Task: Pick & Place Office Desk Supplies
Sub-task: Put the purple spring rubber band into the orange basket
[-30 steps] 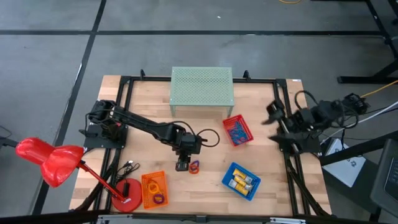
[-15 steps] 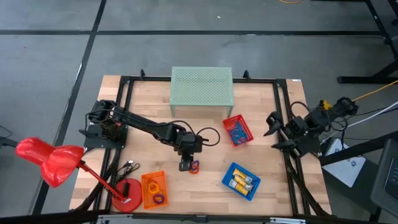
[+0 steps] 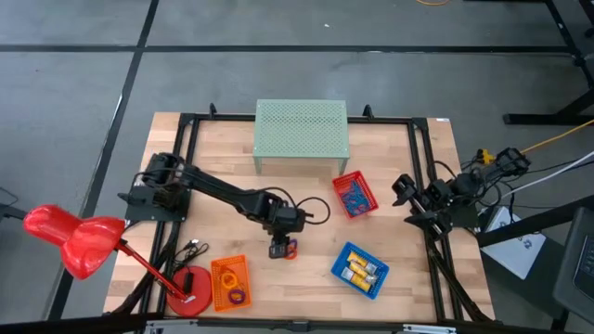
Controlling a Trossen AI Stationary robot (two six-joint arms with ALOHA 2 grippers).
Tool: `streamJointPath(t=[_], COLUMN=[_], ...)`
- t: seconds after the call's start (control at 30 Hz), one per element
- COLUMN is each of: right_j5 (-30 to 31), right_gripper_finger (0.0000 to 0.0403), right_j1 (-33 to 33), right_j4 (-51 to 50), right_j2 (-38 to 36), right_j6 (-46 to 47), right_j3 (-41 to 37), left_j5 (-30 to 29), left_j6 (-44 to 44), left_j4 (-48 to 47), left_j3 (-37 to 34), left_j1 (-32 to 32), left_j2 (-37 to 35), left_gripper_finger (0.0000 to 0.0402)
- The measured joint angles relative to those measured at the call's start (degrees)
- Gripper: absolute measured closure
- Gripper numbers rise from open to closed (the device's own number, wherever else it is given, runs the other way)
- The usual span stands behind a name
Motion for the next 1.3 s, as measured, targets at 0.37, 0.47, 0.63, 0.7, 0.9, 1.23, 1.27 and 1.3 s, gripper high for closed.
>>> streamJointPath(t=[0.37,0.47,0.63,0.7,0.9,1.23,1.27,1.3], right_j5=[0.1,0.3,0.3,0.3,0.4,0.9,0.9,0.9], right_gripper_finger=[0.0174,0.0174,0.0174,0.0174,0.0174,0.0174,0.0174,0.0174], right_j1=[0.0,0.0,0.0,0.0,0.0,0.0,0.0,0.0], right_j4=[0.3,0.3,0.3,0.2,0.2,0.2,0.2,0.2], right_j2=[0.0,0.0,0.0,0.0,0.0,0.0,0.0,0.0], right_j6=[2.7,2.6,2.6,2.6,1.3,2.7,2.6,2.6], right_j3=[0.0,0.0,0.1,0.1,0.1,0.1,0.1,0.1], left_j5=[-1.2,0.8,2.3,0.6,-0.1,-7.5,-7.4,-7.1], left_j6=[-2.4,-1.6,-1.4,-0.6,-0.7,-1.6,-1.0,-0.6], left_j4=[3.3,4.3,4.7,4.7,2.9,-1.1,-1.2,-1.3], left_j3=[0.0,0.0,1.2,1.9,3.7,4.4,4.4,4.4], left_j1=[3.0,3.2,1.7,0.8,0.3,1.7,2.0,2.2], left_j2=[5.2,5.2,5.2,5.5,9.0,11.3,11.3,11.3], left_gripper_finger=[0.0242,0.0242,0.0242,0.0242,0.0242,0.0261,0.0273,0.0287])
